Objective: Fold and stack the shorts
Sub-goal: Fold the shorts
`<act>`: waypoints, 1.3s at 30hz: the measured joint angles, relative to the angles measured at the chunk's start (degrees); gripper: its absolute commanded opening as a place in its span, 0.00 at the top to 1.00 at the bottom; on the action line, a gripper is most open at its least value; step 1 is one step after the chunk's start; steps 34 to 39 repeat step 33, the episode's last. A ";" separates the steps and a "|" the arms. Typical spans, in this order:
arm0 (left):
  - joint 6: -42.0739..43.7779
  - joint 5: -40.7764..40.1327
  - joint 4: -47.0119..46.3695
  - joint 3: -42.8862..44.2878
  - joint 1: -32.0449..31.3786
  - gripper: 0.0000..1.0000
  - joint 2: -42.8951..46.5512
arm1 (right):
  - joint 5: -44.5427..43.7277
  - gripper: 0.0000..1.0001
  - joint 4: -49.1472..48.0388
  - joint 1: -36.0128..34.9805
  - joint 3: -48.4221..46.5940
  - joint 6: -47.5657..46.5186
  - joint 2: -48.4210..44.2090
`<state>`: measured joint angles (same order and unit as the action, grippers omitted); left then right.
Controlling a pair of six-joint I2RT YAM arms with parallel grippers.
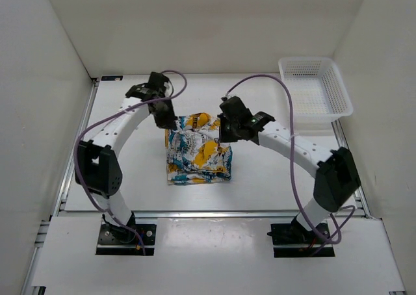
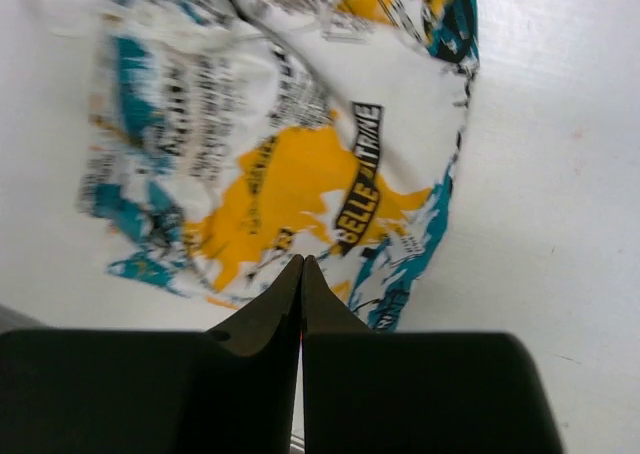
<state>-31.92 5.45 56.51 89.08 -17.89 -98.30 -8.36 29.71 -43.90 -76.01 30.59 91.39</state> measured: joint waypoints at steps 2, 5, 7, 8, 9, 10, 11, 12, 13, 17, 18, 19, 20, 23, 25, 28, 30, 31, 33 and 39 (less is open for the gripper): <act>0.09 0.59 -0.17 1.51 -2.67 0.90 -3.08 | 1.38 1.00 0.04 0.87 0.55 0.17 3.72; 0.50 0.90 -0.90 2.08 -4.13 0.90 -9.73 | 3.45 1.00 -0.42 1.03 0.79 0.15 9.86; 0.87 -0.31 -1.29 2.12 -3.69 0.90 -14.60 | 4.66 1.00 -1.31 1.14 0.81 0.17 13.68; 1.07 -0.81 -1.46 2.12 -3.28 0.90 -17.16 | 5.09 1.00 -1.84 1.18 0.81 0.15 15.43; 1.36 -1.49 -1.53 2.14 -2.86 0.90 -19.67 | 5.44 1.00 -2.16 1.22 0.83 0.15 16.92; 1.53 -1.84 -1.53 2.14 -2.64 0.90 -21.55 | 5.66 1.00 -2.32 1.36 0.87 0.15 17.90; 1.46 -1.51 -1.49 2.14 -2.34 0.90 -22.97 | 5.92 1.00 -2.36 1.51 1.01 0.15 18.51; 1.55 -1.01 -1.03 2.51 -1.97 0.90 -23.06 | 6.01 1.00 -2.47 1.75 1.40 0.15 18.58; 1.84 -1.60 -0.96 2.56 -1.86 0.87 -22.32 | 5.68 0.93 -2.40 1.95 1.70 0.15 18.03; 3.63 -3.54 0.92 4.63 -1.88 0.61 -18.21 | 2.16 0.46 -0.72 3.04 2.14 -0.07 10.58; 3.96 -4.02 1.36 5.49 -1.88 0.53 -16.57 | 1.05 0.31 -0.61 3.54 2.36 -0.44 7.41; 4.39 -4.57 1.97 6.38 -1.88 0.48 -14.56 | -0.11 0.21 -0.17 4.26 2.45 -0.79 3.96; 4.79 -5.14 2.56 7.23 -1.88 0.25 -12.22 | -1.44 0.01 0.07 5.27 2.69 -1.11 0.22; 6.08 -6.86 3.63 8.92 -1.88 0.04 -3.50 | -6.49 0.01 1.16 9.33 4.46 -1.44 -10.97; 6.43 -7.78 3.93 8.92 -1.88 0.01 3.30 | -10.10 0.01 2.93 12.68 5.53 -1.38 -17.33; 6.58 -9.18 4.04 8.11 -1.86 0.01 14.47 | -14.78 0.01 6.47 17.27 7.54 -1.18 -24.35; 6.45 -9.60 3.58 5.73 -1.60 0.01 22.29 | -16.98 0.09 9.35 19.19 9.29 -1.16 -27.74; 6.40 -9.60 3.45 4.52 -1.31 0.01 25.90 | -17.73 0.12 10.62 19.78 10.03 -1.40 -28.94; 6.10 -9.64 2.73 1.38 -0.87 0.01 32.70 | -18.80 0.08 12.28 20.57 12.28 -1.92 -31.50; 6.10 -9.64 2.73 1.38 -0.87 0.01 32.70 | -18.80 0.08 12.28 20.57 12.28 -1.92 -31.50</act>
